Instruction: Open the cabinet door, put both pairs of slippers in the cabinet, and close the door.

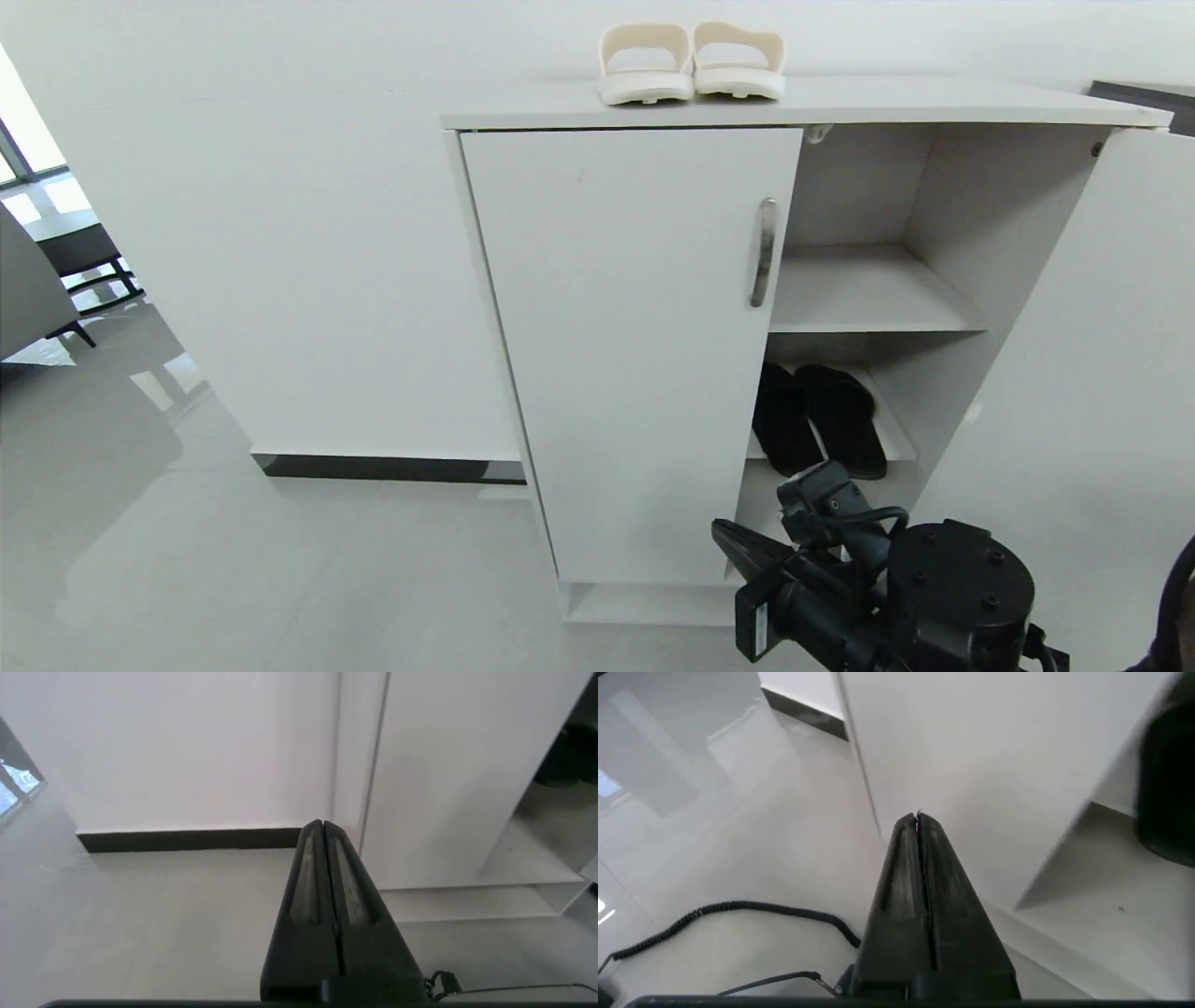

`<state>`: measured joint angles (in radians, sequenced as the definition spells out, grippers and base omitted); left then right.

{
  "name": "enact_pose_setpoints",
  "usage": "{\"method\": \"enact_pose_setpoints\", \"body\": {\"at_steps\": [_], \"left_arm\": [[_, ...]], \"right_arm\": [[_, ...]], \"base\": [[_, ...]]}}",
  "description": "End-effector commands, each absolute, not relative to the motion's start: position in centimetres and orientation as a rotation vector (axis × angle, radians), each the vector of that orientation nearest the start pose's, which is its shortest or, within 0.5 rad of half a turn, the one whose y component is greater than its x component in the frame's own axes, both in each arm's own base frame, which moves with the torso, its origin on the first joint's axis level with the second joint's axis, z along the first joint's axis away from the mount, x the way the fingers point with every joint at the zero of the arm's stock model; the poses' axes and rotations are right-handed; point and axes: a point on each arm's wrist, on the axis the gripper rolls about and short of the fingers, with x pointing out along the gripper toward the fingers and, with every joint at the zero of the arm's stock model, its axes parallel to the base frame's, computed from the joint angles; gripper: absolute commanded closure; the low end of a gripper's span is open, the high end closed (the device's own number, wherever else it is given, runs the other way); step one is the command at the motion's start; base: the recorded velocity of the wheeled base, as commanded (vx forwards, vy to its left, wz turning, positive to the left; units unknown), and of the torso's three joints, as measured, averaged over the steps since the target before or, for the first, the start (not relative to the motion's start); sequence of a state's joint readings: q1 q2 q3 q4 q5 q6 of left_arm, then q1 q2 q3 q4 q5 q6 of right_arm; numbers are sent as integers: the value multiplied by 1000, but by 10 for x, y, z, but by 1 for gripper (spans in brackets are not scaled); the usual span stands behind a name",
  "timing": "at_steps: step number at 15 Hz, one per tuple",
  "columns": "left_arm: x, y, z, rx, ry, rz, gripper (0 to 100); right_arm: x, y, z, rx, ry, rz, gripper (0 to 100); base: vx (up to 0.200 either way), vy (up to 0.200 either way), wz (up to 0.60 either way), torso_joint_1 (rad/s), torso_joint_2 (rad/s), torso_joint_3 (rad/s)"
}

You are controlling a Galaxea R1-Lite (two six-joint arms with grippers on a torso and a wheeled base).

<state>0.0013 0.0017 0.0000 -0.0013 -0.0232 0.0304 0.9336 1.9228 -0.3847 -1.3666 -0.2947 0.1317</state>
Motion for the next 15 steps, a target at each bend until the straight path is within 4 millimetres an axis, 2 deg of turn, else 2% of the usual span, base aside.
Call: {"method": "enact_pose_setpoints", "body": {"at_steps": [1, 2, 11, 15], "left_arm": [[-23, -1, 76, 31, 1, -21, 100], [-23, -1, 76, 23, 1, -21, 100], [-23, -1, 76, -5, 0, -20, 100], [-23, -1, 76, -5, 0, -20, 100]], "right_arm": [[174, 224, 91, 24, 185, 627, 100], [174, 224, 90, 19, 190, 627, 100], [160, 223, 83, -84, 195, 667, 100], [160, 222, 80, -112, 212, 663, 100]], "base": [[0, 200, 0, 2, 7, 2], [0, 200, 0, 7, 2, 2], [0, 0, 0, 0, 0, 0], [0, 0, 0, 52, -210, -214]]}}
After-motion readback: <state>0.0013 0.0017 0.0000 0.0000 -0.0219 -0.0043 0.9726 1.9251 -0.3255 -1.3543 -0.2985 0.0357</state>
